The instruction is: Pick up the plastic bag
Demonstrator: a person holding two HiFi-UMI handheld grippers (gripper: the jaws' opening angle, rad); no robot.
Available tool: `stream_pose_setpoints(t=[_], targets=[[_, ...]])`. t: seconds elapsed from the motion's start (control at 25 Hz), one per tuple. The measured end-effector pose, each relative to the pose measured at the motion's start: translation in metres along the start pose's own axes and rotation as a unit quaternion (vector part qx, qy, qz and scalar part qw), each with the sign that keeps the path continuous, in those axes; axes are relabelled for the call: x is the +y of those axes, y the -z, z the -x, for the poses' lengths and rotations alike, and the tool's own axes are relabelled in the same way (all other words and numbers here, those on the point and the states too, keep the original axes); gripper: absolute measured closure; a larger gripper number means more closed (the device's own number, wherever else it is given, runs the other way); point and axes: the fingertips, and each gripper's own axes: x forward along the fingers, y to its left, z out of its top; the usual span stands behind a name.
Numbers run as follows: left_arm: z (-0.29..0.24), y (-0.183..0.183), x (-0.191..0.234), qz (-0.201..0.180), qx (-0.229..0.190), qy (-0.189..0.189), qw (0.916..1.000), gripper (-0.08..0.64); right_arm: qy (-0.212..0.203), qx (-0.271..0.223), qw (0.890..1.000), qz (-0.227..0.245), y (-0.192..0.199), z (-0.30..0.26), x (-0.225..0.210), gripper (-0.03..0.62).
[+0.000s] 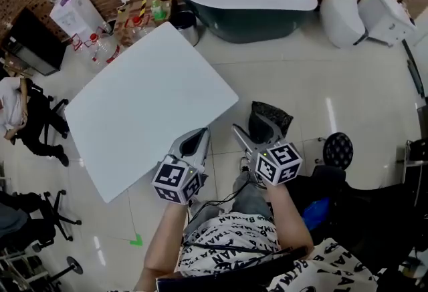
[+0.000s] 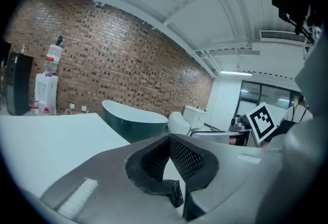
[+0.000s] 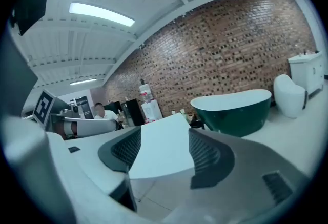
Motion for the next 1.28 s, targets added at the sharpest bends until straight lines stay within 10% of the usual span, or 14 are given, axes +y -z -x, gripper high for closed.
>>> stream_pose_setpoints(t=[0.64,1.28], targets=[[-0.248,0.128,-0.129,-0.010,0.134,0.142,0.9807,0.558,0.248,0.088,0.953,-0.151,0.186,0.113,-0.303,0.247],[-0.403,0.385,-0.112,0.004,0.255,0.160,0.9535,0.558,0.324,0.229,0.880,-0.262,0.503,0.053,-0.467,0.196]])
